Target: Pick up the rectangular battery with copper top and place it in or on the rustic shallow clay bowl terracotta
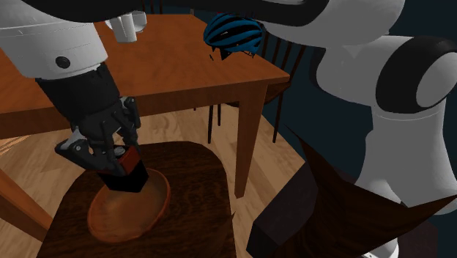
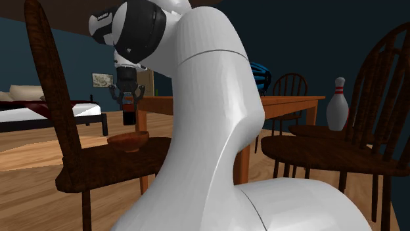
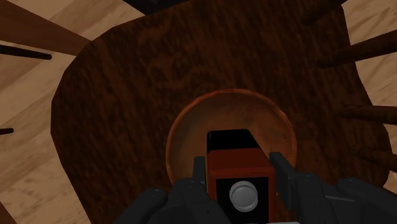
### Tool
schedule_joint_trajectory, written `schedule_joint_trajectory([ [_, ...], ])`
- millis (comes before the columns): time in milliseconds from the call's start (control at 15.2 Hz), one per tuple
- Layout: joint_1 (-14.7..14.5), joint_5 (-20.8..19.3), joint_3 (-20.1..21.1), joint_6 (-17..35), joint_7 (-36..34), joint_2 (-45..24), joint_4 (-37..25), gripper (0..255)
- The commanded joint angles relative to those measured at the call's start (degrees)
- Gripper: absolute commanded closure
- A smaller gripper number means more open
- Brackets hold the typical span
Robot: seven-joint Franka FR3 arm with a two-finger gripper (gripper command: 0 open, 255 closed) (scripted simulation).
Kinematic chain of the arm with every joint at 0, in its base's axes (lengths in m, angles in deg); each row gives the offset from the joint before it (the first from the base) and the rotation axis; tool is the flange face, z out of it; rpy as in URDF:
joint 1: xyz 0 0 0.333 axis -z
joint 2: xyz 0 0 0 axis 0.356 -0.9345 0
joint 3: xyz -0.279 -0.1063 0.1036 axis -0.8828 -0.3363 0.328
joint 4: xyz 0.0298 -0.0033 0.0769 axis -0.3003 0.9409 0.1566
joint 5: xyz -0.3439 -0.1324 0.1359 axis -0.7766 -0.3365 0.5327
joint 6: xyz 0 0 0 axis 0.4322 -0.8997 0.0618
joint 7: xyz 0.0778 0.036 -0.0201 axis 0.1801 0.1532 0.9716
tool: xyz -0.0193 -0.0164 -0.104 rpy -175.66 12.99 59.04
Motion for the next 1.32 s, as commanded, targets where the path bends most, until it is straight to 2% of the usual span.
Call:
schedule_joint_trajectory([
  [0,1.0,0.6,0.2,2.6,-0.1,1.4,4.0,255],
  [528,3.2,1.7,0.3,10.9,0.0,4.2,15.1,255],
  [1056,3.2,1.7,0.3,10.9,0.0,4.2,15.1,255],
  [1122,3.2,1.7,0.3,10.9,0.0,4.2,15.1,0],
  [1254,3.2,1.7,0.3,10.9,0.0,4.2,15.1,0],
])
